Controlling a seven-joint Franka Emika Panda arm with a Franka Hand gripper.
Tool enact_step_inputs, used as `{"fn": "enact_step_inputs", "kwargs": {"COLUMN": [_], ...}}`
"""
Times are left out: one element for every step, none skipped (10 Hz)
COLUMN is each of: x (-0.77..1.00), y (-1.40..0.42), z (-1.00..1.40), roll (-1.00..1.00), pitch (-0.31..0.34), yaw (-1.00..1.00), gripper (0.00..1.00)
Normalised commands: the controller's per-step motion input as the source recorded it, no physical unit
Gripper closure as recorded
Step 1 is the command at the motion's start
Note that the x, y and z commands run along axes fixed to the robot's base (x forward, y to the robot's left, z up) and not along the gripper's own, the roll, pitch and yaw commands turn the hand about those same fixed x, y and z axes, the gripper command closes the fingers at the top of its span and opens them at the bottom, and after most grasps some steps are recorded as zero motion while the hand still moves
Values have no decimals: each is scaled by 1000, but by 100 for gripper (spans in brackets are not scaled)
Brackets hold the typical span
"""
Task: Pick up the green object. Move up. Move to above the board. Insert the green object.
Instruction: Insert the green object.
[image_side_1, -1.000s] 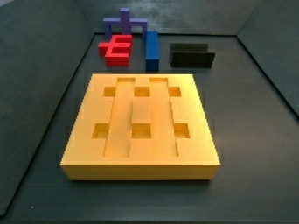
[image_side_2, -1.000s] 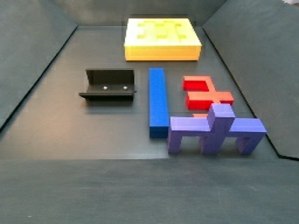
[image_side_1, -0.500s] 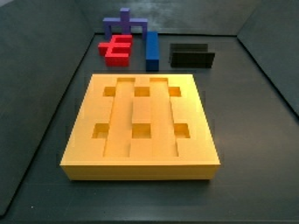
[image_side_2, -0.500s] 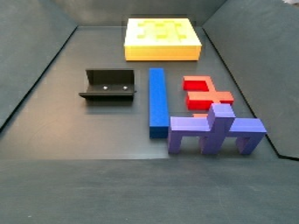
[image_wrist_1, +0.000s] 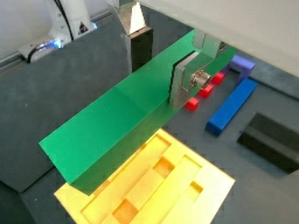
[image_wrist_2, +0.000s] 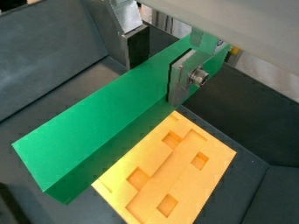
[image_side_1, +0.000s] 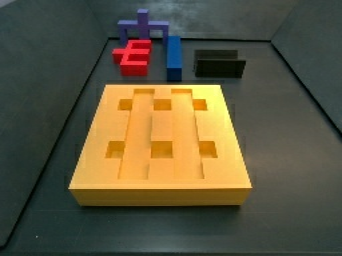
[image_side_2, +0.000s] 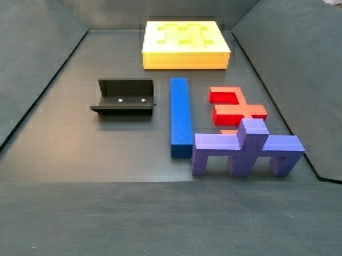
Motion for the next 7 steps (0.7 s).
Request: {"fn": "enact_step_inputs", "kwargs": {"x": [-171, -197, -231, -209, -20, 0, -14], "y": [-203, -149, -43, -57, -57, -137, -200], "z": [-623, -686, -746, -849, -826, -794, -863], "roll": [-199, -171, -123, -14, -26, -14, -20], "pitch": [-81, -74, -99, -156, -120, -97, -99], "yaw": [60, 54, 69, 123, 137, 80, 106], "gripper": [100, 100, 100, 100, 100, 100, 100]}}
